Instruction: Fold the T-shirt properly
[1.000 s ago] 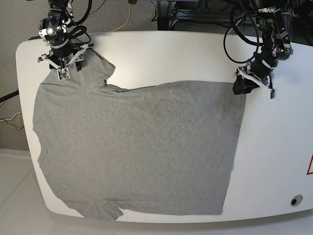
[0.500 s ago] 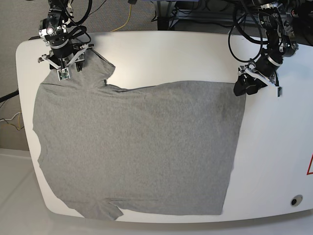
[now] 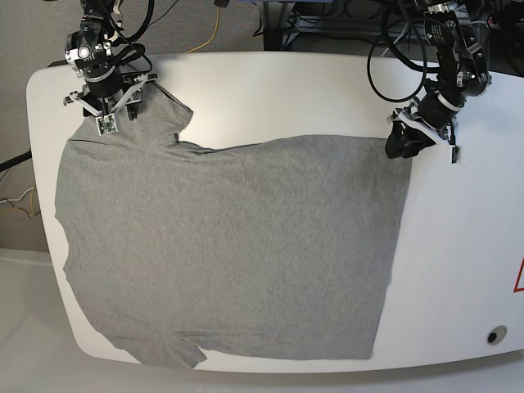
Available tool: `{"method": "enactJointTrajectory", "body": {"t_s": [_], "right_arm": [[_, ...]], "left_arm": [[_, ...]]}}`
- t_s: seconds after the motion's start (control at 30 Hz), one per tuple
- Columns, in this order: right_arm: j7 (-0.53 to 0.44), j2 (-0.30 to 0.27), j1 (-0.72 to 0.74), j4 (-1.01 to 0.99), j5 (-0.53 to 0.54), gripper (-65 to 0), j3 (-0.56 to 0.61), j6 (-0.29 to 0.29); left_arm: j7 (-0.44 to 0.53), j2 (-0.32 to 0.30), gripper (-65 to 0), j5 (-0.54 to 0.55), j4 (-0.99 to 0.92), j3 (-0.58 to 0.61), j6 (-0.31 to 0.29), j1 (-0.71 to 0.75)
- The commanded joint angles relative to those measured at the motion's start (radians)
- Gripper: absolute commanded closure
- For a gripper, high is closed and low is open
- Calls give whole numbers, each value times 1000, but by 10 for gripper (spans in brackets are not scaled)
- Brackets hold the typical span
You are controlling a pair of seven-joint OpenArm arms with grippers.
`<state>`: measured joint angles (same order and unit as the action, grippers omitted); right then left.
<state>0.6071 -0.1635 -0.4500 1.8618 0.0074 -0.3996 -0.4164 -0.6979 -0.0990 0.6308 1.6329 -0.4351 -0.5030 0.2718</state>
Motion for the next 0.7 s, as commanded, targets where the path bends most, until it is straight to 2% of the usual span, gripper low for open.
{"method": "enactJointTrajectory", "body": {"t_s": [0.0,0.07,0.13,0.33,0.4,0.67], "right_arm": [[-15,-10,3,17,6,-270,-6,3],[-18,-10,5,15,2,-272,-5,0],[-18,-10,4,16,1,-272,-4,0],[-16,-12,2,17,-6,-272,-3,0],[-18,-11,2,18,-5,-272,-5,-1],[-20,-12,2,17,-12,-272,-3,-1]], "left_arm": [[33,0,-165,4,26,-6,-6,-4],[47,15,-123,-32,30,-12,-9,-1],[50,20,-134,-42,28,-15,-8,-1],[57,21,-219,-66,0,-20,-8,-8],[64,3,-255,-70,-62,-20,-6,-30],[52,-4,-284,-23,-144,-60,-11,-41]]}}
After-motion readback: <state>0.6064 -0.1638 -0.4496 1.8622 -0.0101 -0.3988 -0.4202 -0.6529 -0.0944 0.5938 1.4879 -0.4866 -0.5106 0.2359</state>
